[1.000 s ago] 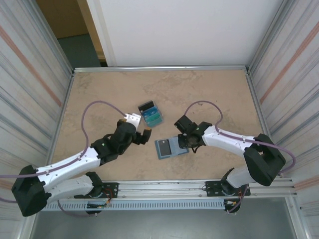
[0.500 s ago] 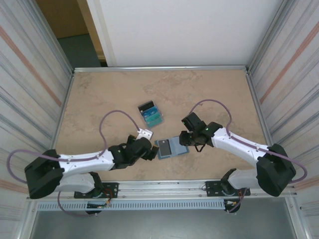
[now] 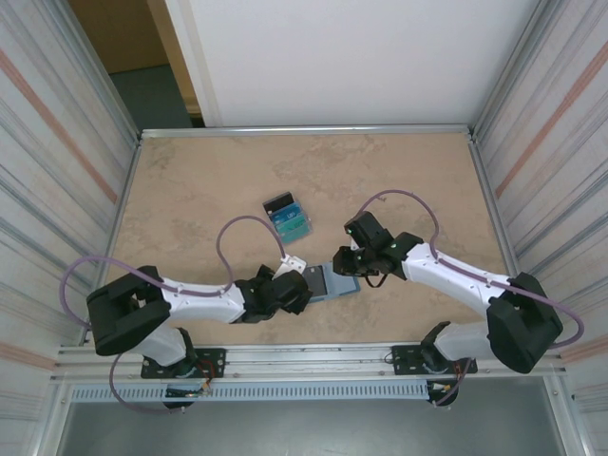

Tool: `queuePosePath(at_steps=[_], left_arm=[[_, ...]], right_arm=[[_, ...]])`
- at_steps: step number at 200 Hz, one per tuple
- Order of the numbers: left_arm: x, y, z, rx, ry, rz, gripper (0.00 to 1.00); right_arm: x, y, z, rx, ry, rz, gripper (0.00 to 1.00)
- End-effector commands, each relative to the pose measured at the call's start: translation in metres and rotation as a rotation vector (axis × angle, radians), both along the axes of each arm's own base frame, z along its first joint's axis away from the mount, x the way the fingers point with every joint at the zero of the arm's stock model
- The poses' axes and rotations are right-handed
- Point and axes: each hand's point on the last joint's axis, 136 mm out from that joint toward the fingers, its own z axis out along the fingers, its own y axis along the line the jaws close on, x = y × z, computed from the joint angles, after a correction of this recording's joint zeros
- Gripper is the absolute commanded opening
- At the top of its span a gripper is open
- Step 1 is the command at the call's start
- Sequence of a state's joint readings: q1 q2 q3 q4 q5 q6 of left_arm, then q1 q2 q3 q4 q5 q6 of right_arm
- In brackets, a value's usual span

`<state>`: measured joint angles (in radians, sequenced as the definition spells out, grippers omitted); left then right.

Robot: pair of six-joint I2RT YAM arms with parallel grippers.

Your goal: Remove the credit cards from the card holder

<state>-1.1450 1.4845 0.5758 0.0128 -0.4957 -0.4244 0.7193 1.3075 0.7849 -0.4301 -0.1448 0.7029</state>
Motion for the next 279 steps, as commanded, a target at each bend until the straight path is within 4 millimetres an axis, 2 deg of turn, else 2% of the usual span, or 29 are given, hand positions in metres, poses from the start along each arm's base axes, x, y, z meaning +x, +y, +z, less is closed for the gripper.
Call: queuePosePath(at_steps=[1,51,77,114,143,189,237,279], left_arm=[[0.011,-0.003,0.006,-0.021,-0.030,0.044,0.99],[0.019,0.000,0.005,-0.019,-0.028,0.054,0.99],[0.019,0.001,0.007,-0.011,-0.023,0.058,0.99],[0.018,-0.005,0.026,-0.062,-0.020,0.060,0.99],[0.027,-0.004,0.037,-0.117,-0.005,0.106,0.99],[0.039,-0.005,0.034,-0.148,0.029,0.119,0.99],[0.041,-0.008,0.021,-0.119,0.058,0.114,0.99],[0.039,-0.003,0.012,-0.080,0.078,0.125,0.99]], right_arm=[[-0.002,0.006,-0.007,0.030,0.052,-0.008,0.22],[0.001,0.016,-0.015,0.136,0.111,-0.012,0.17],[0.003,0.014,-0.020,0.164,0.136,-0.035,0.16],[0.001,0.012,-0.026,0.168,0.155,-0.050,0.16],[-0.001,0.011,-0.031,0.158,0.160,-0.057,0.16],[-0.002,0.014,-0.041,0.158,0.184,-0.059,0.16],[-0.003,0.019,-0.047,0.166,0.198,-0.051,0.17],[-0.004,0.023,-0.053,0.165,0.212,-0.044,0.16]])
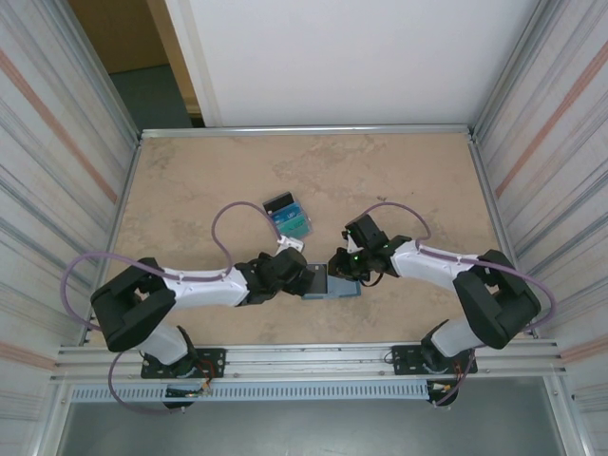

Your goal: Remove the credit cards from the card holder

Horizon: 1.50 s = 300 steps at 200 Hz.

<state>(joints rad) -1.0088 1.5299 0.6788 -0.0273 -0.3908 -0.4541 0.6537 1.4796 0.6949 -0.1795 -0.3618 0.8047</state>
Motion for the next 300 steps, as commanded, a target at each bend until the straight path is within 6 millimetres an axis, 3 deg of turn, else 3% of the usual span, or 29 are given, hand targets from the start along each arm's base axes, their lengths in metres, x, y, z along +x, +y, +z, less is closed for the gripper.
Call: queuePosePath(at_steps=[1,90,210,300], left_arm=[[0.005,-0.001,0.004,-0.004,0.004,0.027,0.99],[0.000,0.011,-0.009,0.069,0.038,0.045,0.99],[-0.007,0.005,-0.013,0.110,0.045,0.019,0.99],[-0.007,0.003,-0.014,0.114,0.047,0.016,0.99]], right_arm=[[-0.005,0.003,-0.007,0.008,0.033,0.000,0.16],[-0.006,0.005,-0.019,0.004,0.056,0.001,0.14],[-0.006,0.011,-0.019,0.046,0.063,0.014,0.11],[-0.010,0.015,-0.022,0.092,0.084,0.021,0.16]])
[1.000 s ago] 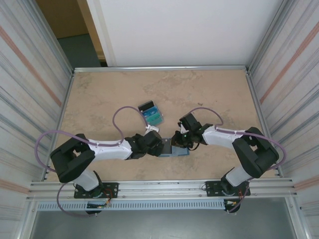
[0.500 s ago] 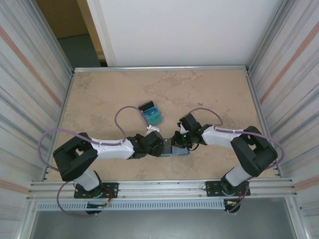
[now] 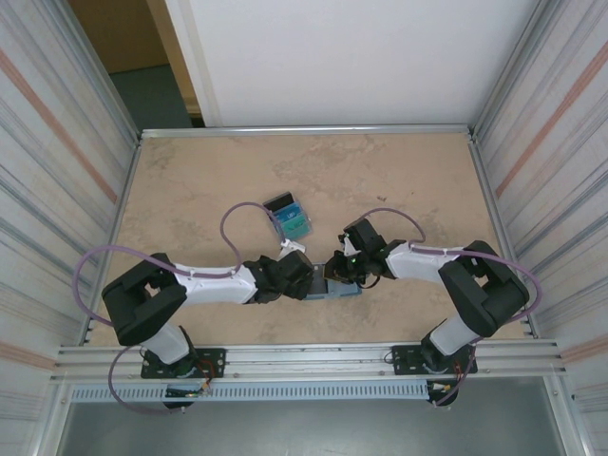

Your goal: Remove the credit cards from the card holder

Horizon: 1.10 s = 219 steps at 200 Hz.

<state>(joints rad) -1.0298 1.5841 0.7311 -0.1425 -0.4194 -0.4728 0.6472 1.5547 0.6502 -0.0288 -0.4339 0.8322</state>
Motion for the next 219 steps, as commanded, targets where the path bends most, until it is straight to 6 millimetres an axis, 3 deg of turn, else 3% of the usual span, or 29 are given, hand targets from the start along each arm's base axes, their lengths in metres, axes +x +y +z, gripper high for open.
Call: queuePosePath(at_steps=[1,50,74,155,219], left_arm=[[0.000,-0.003,-0.001,0.012,0.003,0.007,0.99],[-0.001,-0.003,-0.001,0.010,0.003,0.008,0.99],[-0.002,-0.003,-0.001,0.010,0.005,0.010,0.99],[-0.003,0.005,0.001,0.024,0.002,0.032,0.99],[-0.002,0.005,0.004,0.016,-0.002,0.032,0.99]], right_arm=[[-0.010,0.003,-0.007,0.019,0.055,0.014,0.16],[-0.010,0.006,-0.005,0.039,0.049,0.025,0.09],[-0.010,0.004,-0.005,0.029,0.043,0.026,0.00],[0.000,-0.025,0.000,-0.129,-0.031,-0.007,0.00],[0.007,-0.028,0.005,-0.154,-0.054,-0.007,0.00]])
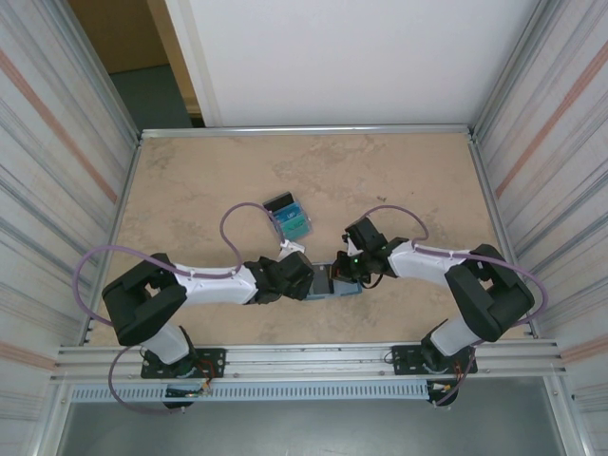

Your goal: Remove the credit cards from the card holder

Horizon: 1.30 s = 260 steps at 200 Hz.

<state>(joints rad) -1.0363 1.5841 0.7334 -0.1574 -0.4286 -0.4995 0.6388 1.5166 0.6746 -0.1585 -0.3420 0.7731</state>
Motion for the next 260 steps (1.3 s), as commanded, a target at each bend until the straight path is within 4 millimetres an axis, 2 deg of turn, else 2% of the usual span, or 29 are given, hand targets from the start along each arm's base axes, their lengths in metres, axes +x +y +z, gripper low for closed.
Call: queuePosePath(at_steps=[1,78,107,202,260], left_arm=[[-0.001,0.003,0.004,0.016,-0.006,0.013,0.99],[0.012,-0.012,0.032,-0.033,-0.077,-0.008,0.99],[0.017,-0.017,0.036,-0.040,-0.092,-0.019,0.99],[0.019,-0.012,0.014,-0.001,-0.045,-0.017,0.99],[0.014,-0.009,0.003,0.027,-0.010,-0.017,0.99]], right_arm=[[0.005,-0.008,0.006,-0.042,-0.025,0.001,0.00],[0.009,-0.004,0.010,-0.033,-0.027,0.014,0.00],[0.009,-0.002,0.012,-0.022,-0.024,0.008,0.00],[0.004,0.006,0.016,0.061,0.002,-0.019,0.17],[0.003,0.005,0.004,0.050,0.030,-0.030,0.17]])
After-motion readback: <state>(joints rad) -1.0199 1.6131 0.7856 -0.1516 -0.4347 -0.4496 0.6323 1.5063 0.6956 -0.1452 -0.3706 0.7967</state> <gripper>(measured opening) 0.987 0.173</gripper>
